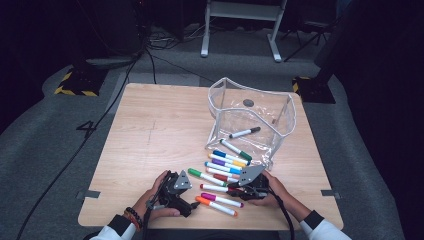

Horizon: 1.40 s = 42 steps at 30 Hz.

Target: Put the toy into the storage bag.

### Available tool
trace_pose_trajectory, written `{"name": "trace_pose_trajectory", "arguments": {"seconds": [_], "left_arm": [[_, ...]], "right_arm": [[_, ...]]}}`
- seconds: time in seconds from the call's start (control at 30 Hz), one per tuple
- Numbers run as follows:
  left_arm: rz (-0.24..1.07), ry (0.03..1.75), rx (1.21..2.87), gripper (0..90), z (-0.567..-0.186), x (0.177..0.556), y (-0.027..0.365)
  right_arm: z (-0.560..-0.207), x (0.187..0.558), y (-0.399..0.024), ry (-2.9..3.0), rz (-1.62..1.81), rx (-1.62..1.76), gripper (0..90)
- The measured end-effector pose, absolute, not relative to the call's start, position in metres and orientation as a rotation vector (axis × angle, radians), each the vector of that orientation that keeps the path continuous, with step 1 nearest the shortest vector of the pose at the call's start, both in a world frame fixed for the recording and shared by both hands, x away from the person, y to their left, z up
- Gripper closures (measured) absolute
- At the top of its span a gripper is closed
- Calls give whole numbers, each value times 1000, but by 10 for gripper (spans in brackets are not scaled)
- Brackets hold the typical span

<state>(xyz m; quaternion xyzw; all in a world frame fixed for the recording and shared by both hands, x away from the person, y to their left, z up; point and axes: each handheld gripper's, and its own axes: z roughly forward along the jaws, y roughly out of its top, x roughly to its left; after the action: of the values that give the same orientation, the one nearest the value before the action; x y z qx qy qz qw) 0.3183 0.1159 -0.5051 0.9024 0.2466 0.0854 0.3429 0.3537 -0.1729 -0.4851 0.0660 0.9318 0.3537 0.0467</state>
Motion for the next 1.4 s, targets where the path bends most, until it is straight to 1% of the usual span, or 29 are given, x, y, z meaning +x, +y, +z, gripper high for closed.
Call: {"name": "trace_pose_trajectory", "arguments": {"seconds": [0.17, 0.57, 0.97, 1.13, 1.4], "left_arm": [[220, 639, 2343, 6, -505, 319, 116], [221, 642, 2343, 5, -505, 319, 115], [221, 642, 2344, 5, -505, 319, 115], [219, 643, 2345, 5, -505, 319, 115], [219, 644, 2345, 5, -505, 319, 115]], "right_arm": [[-471, 353, -178, 2804, 1110, 182, 742], [-421, 351, -190, 2681, 1205, 152, 742], [-342, 366, -215, 2500, 1271, 172, 742], [-321, 373, -222, 2456, 1285, 189, 742], [-298, 393, -232, 2397, 1281, 260, 742]]}}
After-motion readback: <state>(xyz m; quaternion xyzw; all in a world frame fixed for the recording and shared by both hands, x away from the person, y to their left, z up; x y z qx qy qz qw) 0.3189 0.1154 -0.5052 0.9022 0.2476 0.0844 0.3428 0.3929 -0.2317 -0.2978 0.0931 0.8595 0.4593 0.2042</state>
